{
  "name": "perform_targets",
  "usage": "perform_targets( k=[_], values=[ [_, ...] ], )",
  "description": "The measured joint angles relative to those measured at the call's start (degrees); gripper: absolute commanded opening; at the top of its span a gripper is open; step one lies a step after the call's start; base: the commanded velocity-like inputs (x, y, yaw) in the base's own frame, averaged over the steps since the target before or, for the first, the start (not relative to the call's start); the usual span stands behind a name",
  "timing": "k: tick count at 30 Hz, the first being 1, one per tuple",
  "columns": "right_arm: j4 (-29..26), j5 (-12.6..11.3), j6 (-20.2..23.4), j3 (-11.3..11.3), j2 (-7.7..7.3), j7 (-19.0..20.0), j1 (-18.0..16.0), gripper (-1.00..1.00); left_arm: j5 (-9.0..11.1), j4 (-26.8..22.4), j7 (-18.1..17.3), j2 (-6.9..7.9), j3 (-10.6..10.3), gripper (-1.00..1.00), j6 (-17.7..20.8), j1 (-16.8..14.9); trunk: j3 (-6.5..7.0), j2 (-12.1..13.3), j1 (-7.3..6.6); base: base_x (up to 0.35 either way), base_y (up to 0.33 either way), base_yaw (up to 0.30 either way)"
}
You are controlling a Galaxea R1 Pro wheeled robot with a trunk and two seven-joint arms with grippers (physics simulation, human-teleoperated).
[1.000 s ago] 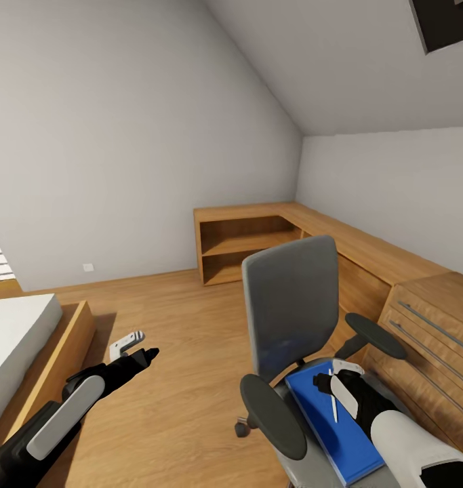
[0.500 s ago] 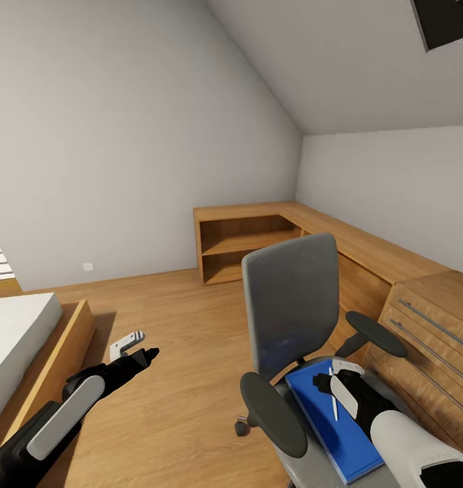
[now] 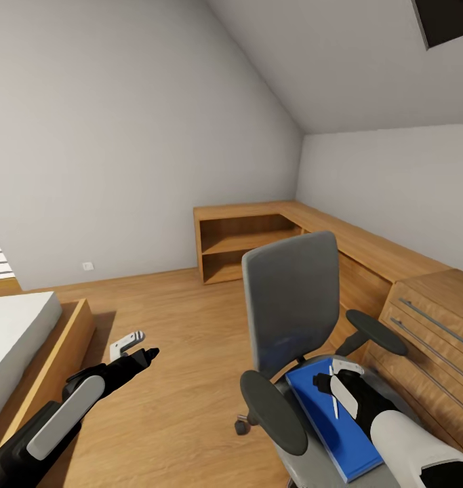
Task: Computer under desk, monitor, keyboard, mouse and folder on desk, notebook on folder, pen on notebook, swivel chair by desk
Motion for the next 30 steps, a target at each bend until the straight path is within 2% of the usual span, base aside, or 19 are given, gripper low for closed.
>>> perform_targets(
  k=[15,16,30],
  values=[
    [0.0,0.0,0.0,0.0,0.0,0.0,0.0,1.0,0.1,0.0,0.0,0.0,0.0,1.0,0.0,0.0,0.0,0.0,0.0,0.0,0.0,0.0],
    [0.0,0.0,0.0,0.0,0.0,0.0,0.0,-1.0,0.1,0.0,0.0,0.0,0.0,1.0,0.0,0.0,0.0,0.0,0.0,0.0,0.0,0.0],
    [0.0,0.5,0.1,0.0,-0.01,0.0,0.0,-1.0,0.1,0.0,0.0,0.0,0.0,1.0,0.0,0.0,0.0,0.0,0.0,0.0,0.0,0.0]
  ],
)
